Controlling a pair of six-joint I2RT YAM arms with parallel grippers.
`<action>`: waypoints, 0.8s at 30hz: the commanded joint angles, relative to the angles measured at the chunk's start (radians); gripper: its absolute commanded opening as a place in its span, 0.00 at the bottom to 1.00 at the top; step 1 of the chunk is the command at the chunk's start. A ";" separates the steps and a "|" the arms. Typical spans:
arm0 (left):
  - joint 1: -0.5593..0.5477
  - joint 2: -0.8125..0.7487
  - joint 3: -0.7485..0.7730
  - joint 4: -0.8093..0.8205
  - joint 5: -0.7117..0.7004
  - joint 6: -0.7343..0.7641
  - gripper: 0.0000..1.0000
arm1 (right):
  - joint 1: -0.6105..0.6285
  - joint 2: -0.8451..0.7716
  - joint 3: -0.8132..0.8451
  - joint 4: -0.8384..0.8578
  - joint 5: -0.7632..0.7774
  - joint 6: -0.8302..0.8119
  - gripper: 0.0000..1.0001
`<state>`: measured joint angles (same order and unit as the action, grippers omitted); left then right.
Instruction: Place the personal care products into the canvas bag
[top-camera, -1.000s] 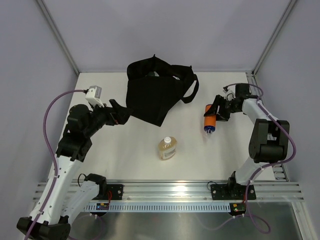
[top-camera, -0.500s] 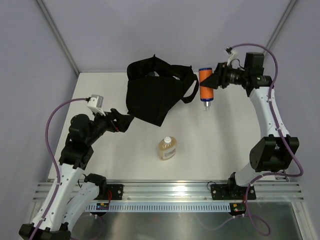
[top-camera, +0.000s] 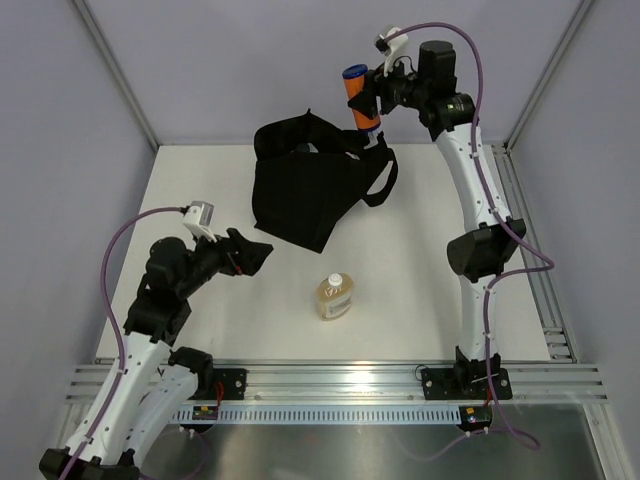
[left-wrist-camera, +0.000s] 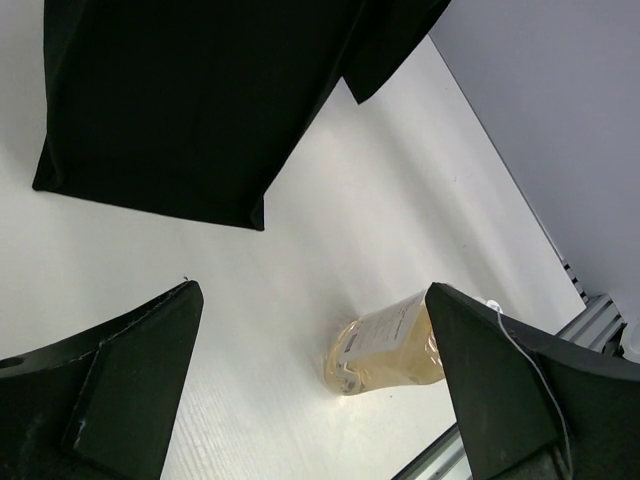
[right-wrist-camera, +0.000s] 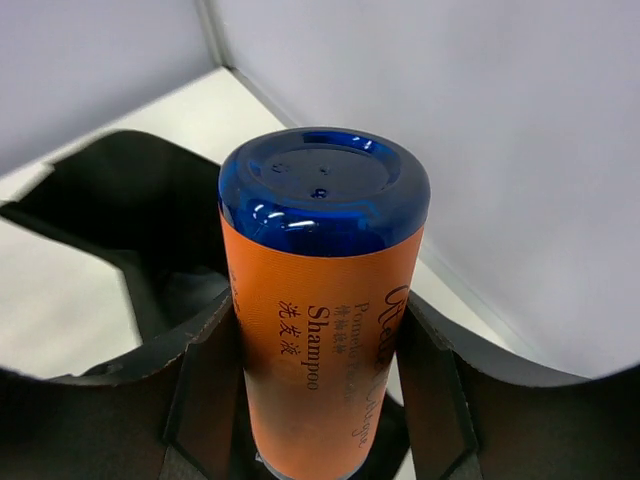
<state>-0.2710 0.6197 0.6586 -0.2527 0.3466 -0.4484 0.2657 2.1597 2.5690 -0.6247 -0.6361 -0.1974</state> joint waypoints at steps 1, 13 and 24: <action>-0.007 -0.041 -0.017 0.007 0.005 -0.024 0.99 | 0.047 -0.009 0.002 0.207 0.118 -0.137 0.00; -0.008 -0.065 -0.068 0.027 -0.011 -0.015 0.99 | 0.112 -0.216 -0.469 0.335 0.006 -0.233 0.00; -0.028 0.008 -0.068 0.099 0.061 0.011 0.99 | 0.260 0.052 -0.135 -0.154 -0.069 -0.588 0.06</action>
<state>-0.2829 0.6407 0.5911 -0.2321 0.3679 -0.4625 0.4866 2.1597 2.2955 -0.6773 -0.6193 -0.7208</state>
